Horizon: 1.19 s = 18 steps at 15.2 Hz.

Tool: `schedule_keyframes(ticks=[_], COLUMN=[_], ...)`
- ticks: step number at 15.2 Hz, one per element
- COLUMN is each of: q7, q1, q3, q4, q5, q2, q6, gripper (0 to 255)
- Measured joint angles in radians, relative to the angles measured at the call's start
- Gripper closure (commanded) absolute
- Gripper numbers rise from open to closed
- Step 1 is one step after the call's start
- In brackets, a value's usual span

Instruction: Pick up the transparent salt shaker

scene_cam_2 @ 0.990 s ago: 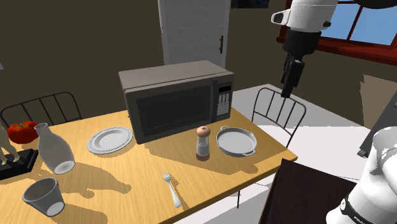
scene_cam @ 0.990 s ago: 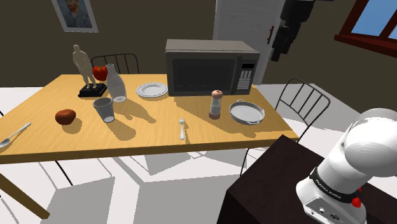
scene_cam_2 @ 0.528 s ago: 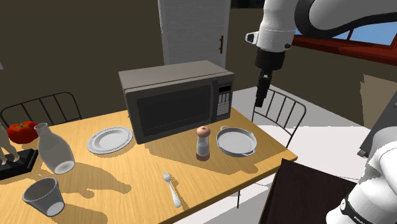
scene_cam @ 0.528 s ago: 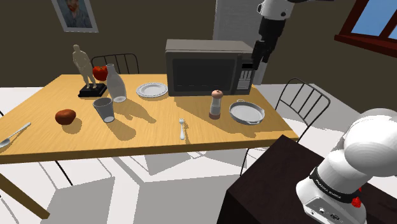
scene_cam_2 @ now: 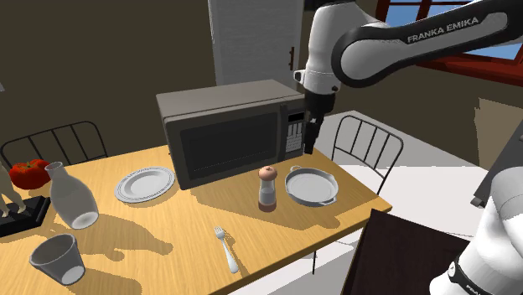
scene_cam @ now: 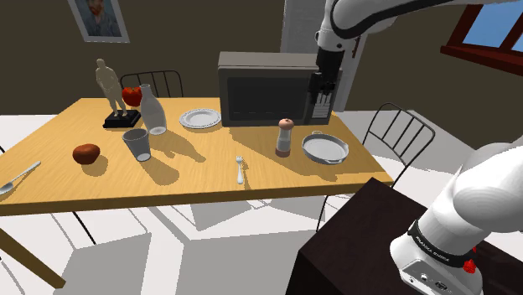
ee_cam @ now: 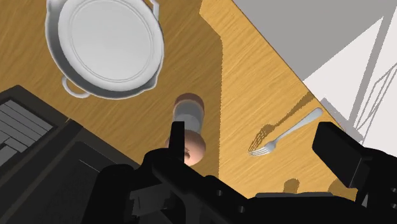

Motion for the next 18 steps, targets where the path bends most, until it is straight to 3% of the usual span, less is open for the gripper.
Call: schedule_keyframes(ticks=[9, 18], q7=[-0.040, -0.076], q1=[-0.008, -0.027], q3=[-0.023, -0.024], q4=[0.155, 0.394], q5=[0.032, 0.075], q2=[0.327, 0.644], q6=[0.174, 0.253], gripper=[0, 0])
